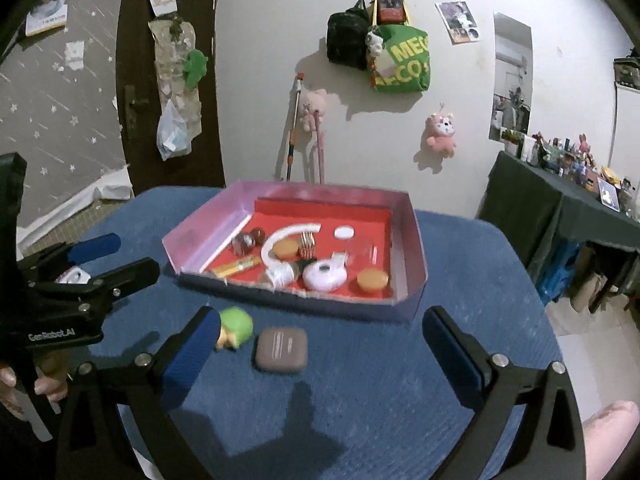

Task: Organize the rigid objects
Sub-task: 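Withdraw both tools from the box toward the turtle toy and grey case, then grasp the green turtle toy with the left tool while the right tool grasps the grey eye shadow case, then lift the turtle toy and grey case with both tools off the table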

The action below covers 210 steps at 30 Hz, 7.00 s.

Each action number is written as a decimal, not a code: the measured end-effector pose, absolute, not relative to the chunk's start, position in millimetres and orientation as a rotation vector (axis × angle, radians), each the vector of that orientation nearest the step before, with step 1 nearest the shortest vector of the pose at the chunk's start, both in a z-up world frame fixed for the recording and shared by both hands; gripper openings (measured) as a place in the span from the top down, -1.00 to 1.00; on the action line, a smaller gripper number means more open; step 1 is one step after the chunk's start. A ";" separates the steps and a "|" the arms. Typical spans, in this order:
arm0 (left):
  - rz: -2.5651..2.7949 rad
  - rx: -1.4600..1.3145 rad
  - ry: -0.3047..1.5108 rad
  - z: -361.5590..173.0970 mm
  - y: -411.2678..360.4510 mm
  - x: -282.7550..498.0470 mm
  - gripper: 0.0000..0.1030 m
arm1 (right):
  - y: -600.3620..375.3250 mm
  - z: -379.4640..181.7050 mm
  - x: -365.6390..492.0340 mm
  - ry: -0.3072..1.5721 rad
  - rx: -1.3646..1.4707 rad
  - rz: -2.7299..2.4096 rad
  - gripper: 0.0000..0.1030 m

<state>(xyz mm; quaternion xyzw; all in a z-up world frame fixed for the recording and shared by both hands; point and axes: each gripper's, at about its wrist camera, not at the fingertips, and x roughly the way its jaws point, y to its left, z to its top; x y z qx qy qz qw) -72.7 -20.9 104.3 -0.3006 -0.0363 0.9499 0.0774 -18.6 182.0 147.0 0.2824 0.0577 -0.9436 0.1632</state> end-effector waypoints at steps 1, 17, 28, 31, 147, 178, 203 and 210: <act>2.832 -0.929 -0.126 97.8 -21.9 -73.9 -0.76 | 180.9 141.8 -19.3 0.158 0.822 -2.684 -1.00; 2.763 -1.085 -0.133 60.3 -21.0 -80.5 -0.76 | 179.1 88.3 -35.6 0.096 0.996 -2.625 -1.00; 2.756 -1.103 -0.099 60.2 -24.4 -82.1 -0.76 | 174.9 82.0 -50.0 0.089 1.041 -2.587 -1.00; 2.757 -1.105 -0.093 60.3 -27.2 -82.5 -0.76 | 171.7 78.8 -55.2 0.092 1.059 -2.569 -1.00; 2.534 -1.176 0.030 33.3 11.4 -103.0 -0.25 | 171.1 60.7 -79.7 0.253 1.144 -2.366 -0.40; 2.586 -1.136 0.071 48.4 5.7 -103.6 0.09 | 163.5 70.6 -77.5 0.285 1.094 -2.400 -0.08; 2.599 -1.066 0.042 61.0 5.1 -97.3 0.09 | 161.0 77.3 -76.3 0.270 1.074 -2.400 -0.08; 2.599 -0.992 0.036 91.7 9.6 -110.8 0.09 | 165.6 97.9 -80.4 0.228 1.025 -2.415 -0.08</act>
